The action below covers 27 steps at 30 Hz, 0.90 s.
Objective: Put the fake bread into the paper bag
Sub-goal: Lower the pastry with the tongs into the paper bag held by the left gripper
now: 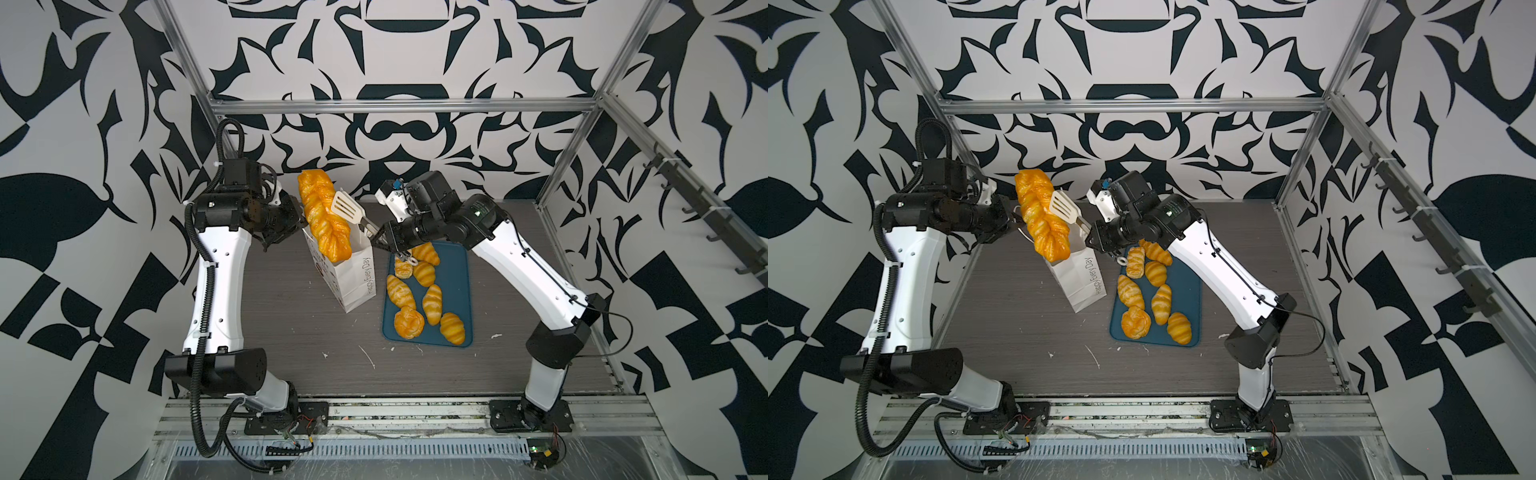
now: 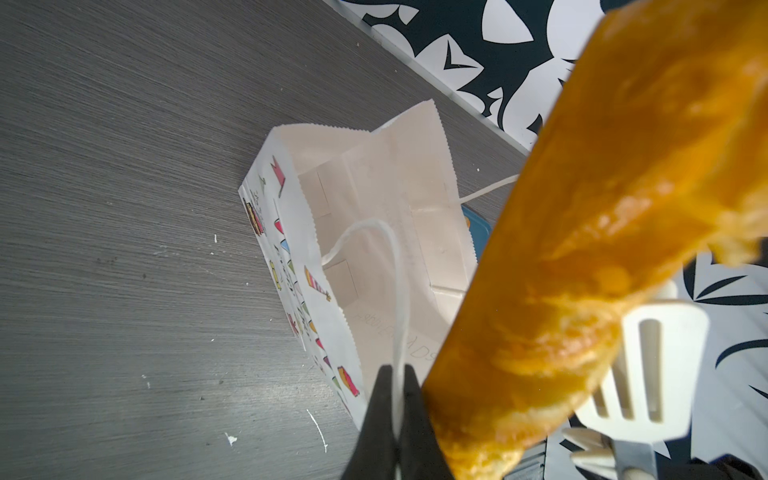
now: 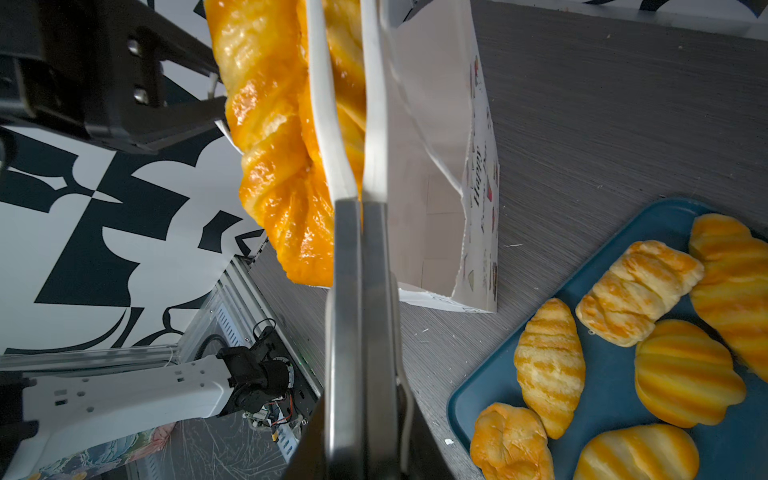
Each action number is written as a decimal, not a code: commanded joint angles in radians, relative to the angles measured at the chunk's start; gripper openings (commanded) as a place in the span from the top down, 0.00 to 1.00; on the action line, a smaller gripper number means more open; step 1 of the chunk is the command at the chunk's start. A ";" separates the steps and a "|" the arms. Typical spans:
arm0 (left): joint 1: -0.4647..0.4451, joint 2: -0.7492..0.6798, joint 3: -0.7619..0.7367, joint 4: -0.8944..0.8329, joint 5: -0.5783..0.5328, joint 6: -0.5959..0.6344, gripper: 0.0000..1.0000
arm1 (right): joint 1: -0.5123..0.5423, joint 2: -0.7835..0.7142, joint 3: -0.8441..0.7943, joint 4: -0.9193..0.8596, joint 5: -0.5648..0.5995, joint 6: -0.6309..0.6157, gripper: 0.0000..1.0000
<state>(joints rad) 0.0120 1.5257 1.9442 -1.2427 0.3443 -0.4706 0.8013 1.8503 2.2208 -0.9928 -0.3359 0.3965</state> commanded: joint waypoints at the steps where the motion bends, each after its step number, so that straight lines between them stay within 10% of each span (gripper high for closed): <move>1: 0.004 -0.029 -0.007 -0.048 0.008 0.008 1.00 | -0.008 -0.070 -0.014 0.103 0.007 -0.015 0.91; 27: 0.004 -0.054 -0.039 -0.048 0.013 0.008 1.00 | -0.046 -0.062 0.015 0.166 -0.032 0.059 0.91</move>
<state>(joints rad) 0.0124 1.4956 1.9171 -1.2541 0.3447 -0.4702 0.7601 1.8397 2.1929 -0.9234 -0.3485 0.4507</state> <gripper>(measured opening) 0.052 0.228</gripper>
